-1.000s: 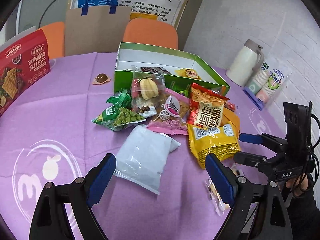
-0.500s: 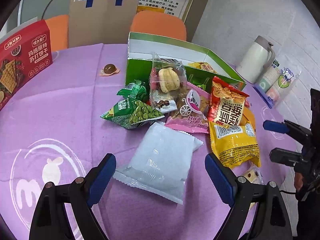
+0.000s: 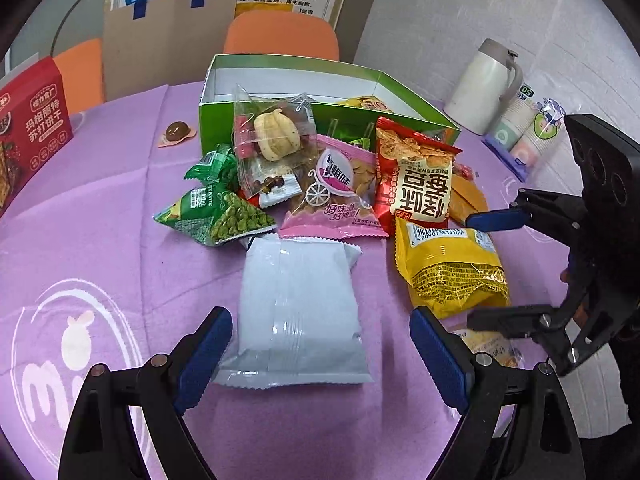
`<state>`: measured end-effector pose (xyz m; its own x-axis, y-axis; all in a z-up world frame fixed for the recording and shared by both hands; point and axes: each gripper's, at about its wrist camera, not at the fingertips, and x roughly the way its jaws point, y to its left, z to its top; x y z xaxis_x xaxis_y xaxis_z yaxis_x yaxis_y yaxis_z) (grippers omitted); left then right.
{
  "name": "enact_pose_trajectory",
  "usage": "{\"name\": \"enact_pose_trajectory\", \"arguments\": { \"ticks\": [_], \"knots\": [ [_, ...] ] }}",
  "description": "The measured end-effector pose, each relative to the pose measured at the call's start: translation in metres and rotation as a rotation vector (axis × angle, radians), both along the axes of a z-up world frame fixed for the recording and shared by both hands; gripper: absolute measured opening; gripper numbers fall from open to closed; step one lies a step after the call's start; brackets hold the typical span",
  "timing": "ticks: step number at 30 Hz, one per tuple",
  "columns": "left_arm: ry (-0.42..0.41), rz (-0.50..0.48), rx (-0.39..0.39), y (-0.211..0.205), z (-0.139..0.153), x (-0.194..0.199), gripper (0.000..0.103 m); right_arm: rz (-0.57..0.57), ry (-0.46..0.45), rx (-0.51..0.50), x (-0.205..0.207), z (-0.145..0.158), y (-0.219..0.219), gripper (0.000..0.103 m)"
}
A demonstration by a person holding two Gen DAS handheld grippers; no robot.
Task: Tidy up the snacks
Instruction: 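Grasp the white bag with the left tool while the right tool grasps the yellow chip bag, then carry both bags into the green box and open both tools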
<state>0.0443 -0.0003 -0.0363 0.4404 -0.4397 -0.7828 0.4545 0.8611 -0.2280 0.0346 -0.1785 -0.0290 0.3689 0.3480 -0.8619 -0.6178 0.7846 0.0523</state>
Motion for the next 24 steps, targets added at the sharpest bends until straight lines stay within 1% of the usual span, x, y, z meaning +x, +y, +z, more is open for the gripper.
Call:
{"name": "enact_pose_trajectory", "arguments": {
  "ticks": [2,3,4,5,9,10,11,12,13,14,16,18,21,24],
  "knots": [
    [0.011,0.016,0.011,-0.004,-0.002,0.005,0.092,0.016,-0.012,-0.056,-0.003,-0.005,0.005,0.091],
    [0.015,0.018,0.007,-0.005,-0.002,0.006,0.087,0.023,-0.020,-0.080,-0.003,-0.008,0.007,0.090],
    [0.017,0.023,0.008,-0.004,-0.003,0.006,0.085,0.022,-0.028,-0.096,-0.002,-0.009,0.008,0.082],
    [0.021,0.025,0.007,-0.003,-0.004,0.006,0.081,0.019,-0.026,-0.102,-0.001,-0.011,0.009,0.076],
    [0.045,0.042,-0.006,0.002,-0.008,0.010,0.080,0.012,-0.021,-0.081,0.003,-0.014,0.008,0.075],
    [0.050,0.044,-0.003,0.001,-0.010,0.012,0.080,0.010,-0.022,-0.076,0.003,-0.014,0.009,0.073],
    [0.031,0.045,0.004,0.000,-0.010,0.012,0.073,0.008,-0.025,-0.067,0.002,-0.014,0.009,0.065],
    [0.015,0.047,0.030,-0.003,-0.011,0.011,0.062,0.004,-0.032,-0.055,0.001,-0.012,0.009,0.062],
    [0.017,0.043,0.042,-0.005,-0.010,0.011,0.059,-0.001,-0.036,-0.044,0.000,-0.010,0.009,0.055],
    [0.029,0.041,0.031,-0.005,-0.009,0.011,0.057,-0.004,-0.032,-0.025,-0.001,-0.007,0.008,0.050],
    [0.050,0.046,-0.010,-0.001,-0.006,0.007,0.056,-0.019,-0.046,-0.002,-0.006,0.000,0.005,0.049],
    [0.041,0.053,-0.038,0.006,0.002,0.002,0.056,-0.025,-0.060,0.033,-0.011,0.010,0.001,0.048],
    [0.011,0.044,-0.085,0.015,0.023,-0.005,0.056,-0.019,-0.069,0.109,-0.018,0.030,-0.005,0.048],
    [-0.046,0.037,-0.133,0.022,0.051,-0.009,0.056,-0.026,-0.099,0.181,-0.022,0.052,-0.011,0.048]
  ]
}}
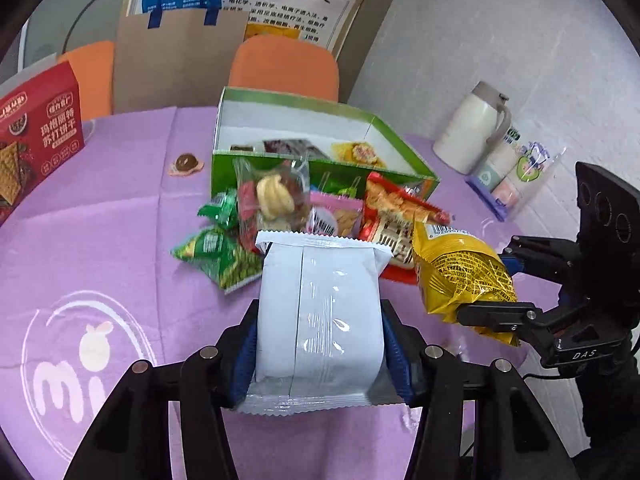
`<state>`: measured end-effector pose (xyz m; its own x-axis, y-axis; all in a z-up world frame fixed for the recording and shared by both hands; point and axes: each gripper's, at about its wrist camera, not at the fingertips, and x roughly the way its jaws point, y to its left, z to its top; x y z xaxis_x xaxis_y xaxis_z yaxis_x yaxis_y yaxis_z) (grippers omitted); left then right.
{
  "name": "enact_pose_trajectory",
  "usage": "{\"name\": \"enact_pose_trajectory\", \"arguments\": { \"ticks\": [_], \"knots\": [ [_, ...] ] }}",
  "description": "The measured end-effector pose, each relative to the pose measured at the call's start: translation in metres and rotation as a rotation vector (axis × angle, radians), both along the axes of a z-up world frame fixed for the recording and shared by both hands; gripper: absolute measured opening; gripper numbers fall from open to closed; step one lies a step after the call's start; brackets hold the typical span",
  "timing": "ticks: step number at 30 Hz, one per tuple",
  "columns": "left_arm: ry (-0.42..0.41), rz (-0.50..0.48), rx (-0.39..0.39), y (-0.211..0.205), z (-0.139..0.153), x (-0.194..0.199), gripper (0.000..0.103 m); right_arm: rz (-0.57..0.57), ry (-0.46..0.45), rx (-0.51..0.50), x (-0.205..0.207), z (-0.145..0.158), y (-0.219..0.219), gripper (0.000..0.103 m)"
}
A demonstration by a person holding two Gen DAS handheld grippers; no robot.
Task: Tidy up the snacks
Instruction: 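Carry both bags into the green box and open both tools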
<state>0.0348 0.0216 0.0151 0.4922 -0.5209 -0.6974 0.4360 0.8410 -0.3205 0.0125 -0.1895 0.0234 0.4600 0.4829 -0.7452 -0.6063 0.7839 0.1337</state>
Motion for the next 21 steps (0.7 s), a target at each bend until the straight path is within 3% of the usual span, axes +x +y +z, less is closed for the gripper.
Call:
{"name": "enact_pose_trajectory", "arguments": {
  "ticks": [5,11,21],
  "knots": [
    [-0.100,0.036,-0.041,0.001,0.043,0.016,0.056,-0.070,-0.115,0.056,0.008,0.035,-0.012,0.049],
    [-0.149,0.071,-0.073,-0.014,0.067,0.055,0.056,-0.233,-0.211,0.044,0.045,0.053,-0.031,0.049],
    [-0.138,0.123,-0.031,-0.039,0.060,0.131,0.056,-0.440,-0.136,0.025,0.137,0.021,-0.059,0.049]
  ]
}}
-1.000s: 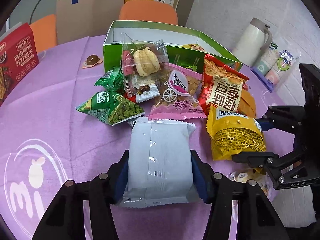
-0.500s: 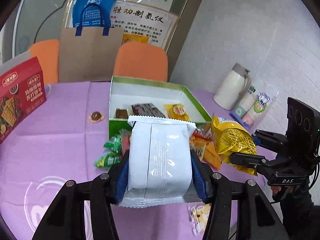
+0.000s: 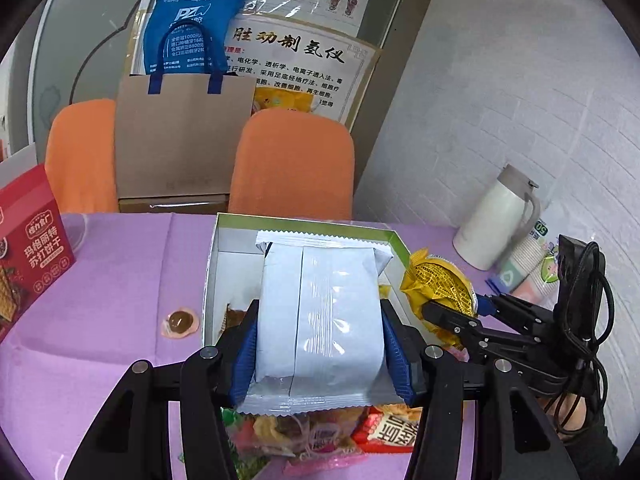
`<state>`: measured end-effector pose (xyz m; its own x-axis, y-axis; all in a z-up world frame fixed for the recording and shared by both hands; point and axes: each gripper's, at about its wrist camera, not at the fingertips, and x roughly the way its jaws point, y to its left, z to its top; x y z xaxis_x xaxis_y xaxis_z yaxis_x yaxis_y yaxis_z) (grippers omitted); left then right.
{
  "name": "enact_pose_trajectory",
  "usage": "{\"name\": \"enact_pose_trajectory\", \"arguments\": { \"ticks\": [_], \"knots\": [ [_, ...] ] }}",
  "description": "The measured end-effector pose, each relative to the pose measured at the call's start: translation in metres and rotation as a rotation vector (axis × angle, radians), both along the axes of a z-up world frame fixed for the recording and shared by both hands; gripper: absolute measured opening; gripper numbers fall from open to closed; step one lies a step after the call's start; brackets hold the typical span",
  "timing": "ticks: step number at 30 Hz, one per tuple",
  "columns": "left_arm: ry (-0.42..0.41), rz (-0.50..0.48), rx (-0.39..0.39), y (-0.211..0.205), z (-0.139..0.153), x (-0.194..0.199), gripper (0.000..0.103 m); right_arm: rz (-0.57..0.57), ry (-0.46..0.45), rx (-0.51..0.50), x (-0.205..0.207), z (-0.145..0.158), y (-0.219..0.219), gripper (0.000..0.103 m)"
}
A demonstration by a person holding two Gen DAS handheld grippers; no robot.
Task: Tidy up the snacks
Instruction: 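Carry both bags into the green box and open both tools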
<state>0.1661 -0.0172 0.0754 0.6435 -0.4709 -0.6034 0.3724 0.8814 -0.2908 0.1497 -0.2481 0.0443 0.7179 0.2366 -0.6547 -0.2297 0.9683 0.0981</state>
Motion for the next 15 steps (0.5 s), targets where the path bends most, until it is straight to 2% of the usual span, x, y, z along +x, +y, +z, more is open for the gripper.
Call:
{"name": "enact_pose_trajectory", "arguments": {
  "ticks": [7,15],
  "knots": [
    [0.085,0.049,0.012,-0.012,-0.032,0.043,0.056,-0.022,0.083,0.002,0.038,-0.029,0.005,0.049],
    [0.128,0.062,0.028,-0.017,-0.052,0.055,0.058,0.024,0.096,-0.088,0.055,-0.044,0.029,0.050]
  ]
}}
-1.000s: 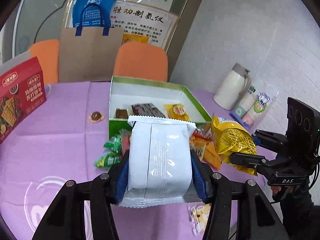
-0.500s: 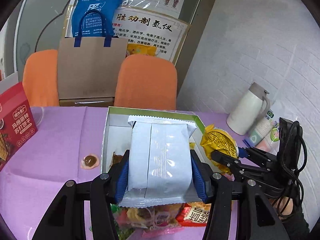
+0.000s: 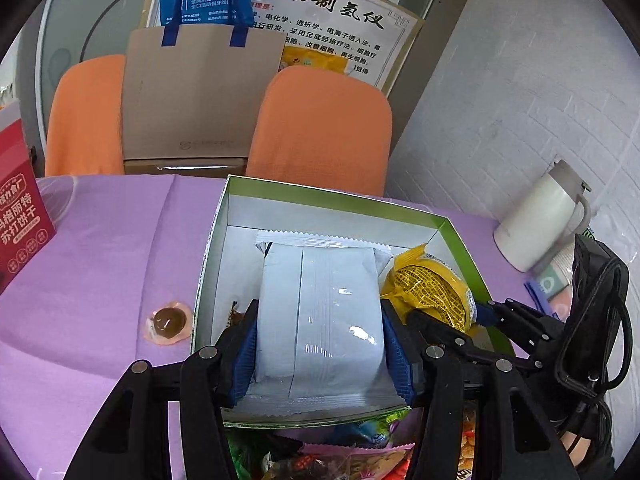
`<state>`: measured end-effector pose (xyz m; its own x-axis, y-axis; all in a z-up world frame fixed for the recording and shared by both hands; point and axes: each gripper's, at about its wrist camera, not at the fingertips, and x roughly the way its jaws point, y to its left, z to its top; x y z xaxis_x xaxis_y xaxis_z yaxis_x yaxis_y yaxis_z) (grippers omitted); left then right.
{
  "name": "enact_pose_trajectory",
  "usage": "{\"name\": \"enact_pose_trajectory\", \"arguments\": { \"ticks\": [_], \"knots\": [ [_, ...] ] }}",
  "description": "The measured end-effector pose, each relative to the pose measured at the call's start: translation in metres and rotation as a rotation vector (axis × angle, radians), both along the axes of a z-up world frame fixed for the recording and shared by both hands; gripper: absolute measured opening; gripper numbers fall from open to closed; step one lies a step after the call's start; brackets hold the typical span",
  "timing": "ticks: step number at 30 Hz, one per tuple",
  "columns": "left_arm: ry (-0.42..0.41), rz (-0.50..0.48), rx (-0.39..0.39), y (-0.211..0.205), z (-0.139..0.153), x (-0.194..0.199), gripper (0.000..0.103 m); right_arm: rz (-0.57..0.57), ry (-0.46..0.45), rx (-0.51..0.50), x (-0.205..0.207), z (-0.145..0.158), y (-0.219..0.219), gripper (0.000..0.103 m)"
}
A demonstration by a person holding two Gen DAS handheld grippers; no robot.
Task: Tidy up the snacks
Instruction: 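Carry both bags into the green box and open both tools, then withdraw both tools and move the left tool over the chocolate-chip cookie pack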
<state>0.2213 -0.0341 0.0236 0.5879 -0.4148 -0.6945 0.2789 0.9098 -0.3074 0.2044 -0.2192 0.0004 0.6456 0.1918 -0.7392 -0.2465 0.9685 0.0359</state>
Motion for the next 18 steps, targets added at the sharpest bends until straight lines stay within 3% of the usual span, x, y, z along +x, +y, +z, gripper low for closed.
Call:
{"name": "enact_pose_trajectory", "arguments": {
  "ticks": [1,3,5,6,13,18],
  "knots": [
    [0.001,0.000,0.003,0.000,0.000,0.000,0.061,0.012,-0.007,-0.029,0.000,-0.001,0.004,0.054],
    [-0.011,0.014,0.031,-0.001,0.002,0.001,0.081,0.023,-0.027,-0.064,0.000,0.000,0.007,0.064],
    [-0.051,0.047,0.053,0.003,0.005,-0.004,0.091,0.012,-0.062,-0.054,-0.006,0.006,0.002,0.084],
    [-0.070,0.056,0.046,0.005,0.007,-0.008,0.092,0.002,-0.072,-0.042,-0.009,0.009,-0.002,0.087],
    [-0.111,0.047,0.045,0.013,0.025,-0.031,0.094,0.002,-0.086,0.027,-0.041,0.031,-0.017,0.089],
    [-0.133,-0.011,0.042,0.018,0.042,-0.071,0.094,0.053,-0.152,0.046,-0.095,0.056,-0.023,0.090]
  ]
}}
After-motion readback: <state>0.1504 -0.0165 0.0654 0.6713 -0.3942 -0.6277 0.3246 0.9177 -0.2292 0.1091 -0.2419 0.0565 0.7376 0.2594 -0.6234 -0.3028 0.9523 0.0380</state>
